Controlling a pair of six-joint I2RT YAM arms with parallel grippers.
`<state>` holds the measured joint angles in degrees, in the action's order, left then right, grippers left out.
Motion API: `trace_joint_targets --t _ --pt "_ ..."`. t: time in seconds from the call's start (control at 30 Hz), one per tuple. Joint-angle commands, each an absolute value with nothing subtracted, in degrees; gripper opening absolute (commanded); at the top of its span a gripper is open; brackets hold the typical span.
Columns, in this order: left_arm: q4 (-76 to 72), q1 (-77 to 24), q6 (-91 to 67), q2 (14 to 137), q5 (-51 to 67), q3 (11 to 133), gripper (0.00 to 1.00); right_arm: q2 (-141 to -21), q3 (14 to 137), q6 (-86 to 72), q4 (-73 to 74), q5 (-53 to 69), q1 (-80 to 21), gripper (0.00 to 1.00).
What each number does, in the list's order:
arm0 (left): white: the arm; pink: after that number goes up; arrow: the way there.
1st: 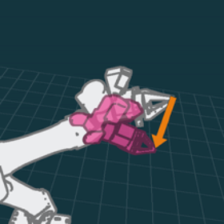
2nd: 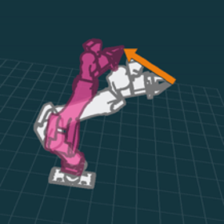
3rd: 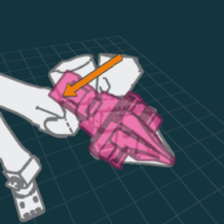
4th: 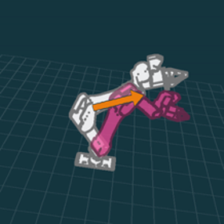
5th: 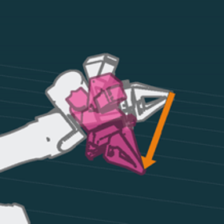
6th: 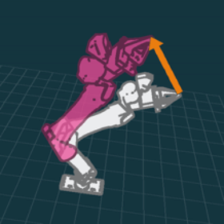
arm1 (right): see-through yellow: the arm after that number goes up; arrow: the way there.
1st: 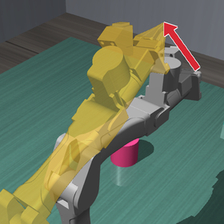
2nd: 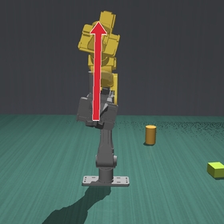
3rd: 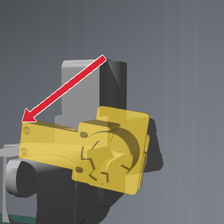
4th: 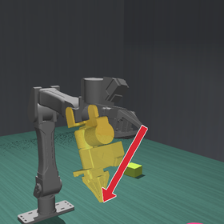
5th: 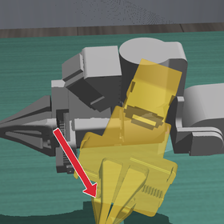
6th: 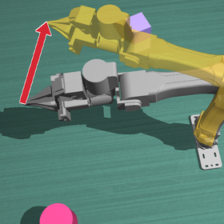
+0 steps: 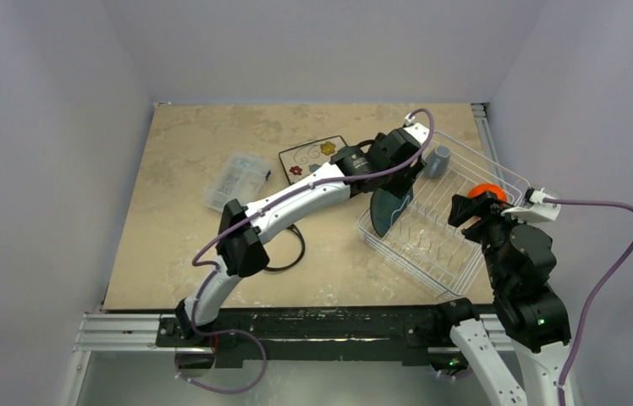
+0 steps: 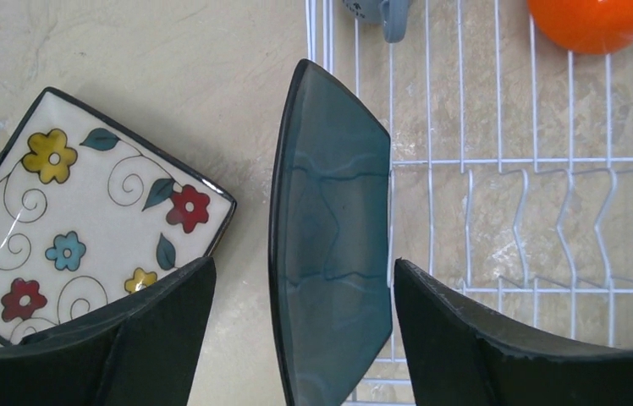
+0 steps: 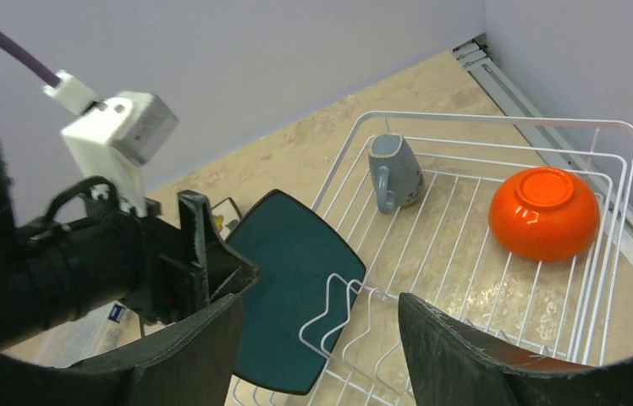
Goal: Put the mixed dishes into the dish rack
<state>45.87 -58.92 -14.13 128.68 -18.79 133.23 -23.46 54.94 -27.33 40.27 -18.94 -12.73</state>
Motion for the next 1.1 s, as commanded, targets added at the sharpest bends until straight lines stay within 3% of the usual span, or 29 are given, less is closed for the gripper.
trace_joint_targets --t 0.0,0.07,0.23,0.47,0.67,0.87,1.07 --pt "47.5 -57.7 -13.3 118.7 -16.5 134.2 0.83 -24.6 55.2 -26.6 38.8 -19.2 -12.7 0.67" --pt "48.3 -56.9 -12.7 114.8 -15.7 132.4 0.89 -24.7 55.2 -26.5 38.8 -19.0 -12.7 0.67" --pt "47.6 -54.0 -12.8 102.2 -15.3 120.3 0.91 -25.0 55.3 -26.3 38.6 -18.0 -12.7 0.69" --pt "32.4 -46.4 -23.0 76.6 -9.5 83.9 0.91 -24.5 55.0 -25.7 38.2 -16.5 -12.7 0.74" --pt "21.9 -36.2 -37.5 63.1 2.7 62.2 0.90 -24.7 54.7 -25.4 37.6 -15.4 -12.7 0.75" --pt "-1.2 -23.3 -55.8 61.6 21.8 43.7 0.91 -25.0 54.7 -25.0 37.5 -14.4 -12.7 0.75" --pt "-19.4 -21.7 -66.2 71.1 19.4 36.0 0.91 -24.6 54.8 -24.8 37.6 -14.1 -12.7 0.76"
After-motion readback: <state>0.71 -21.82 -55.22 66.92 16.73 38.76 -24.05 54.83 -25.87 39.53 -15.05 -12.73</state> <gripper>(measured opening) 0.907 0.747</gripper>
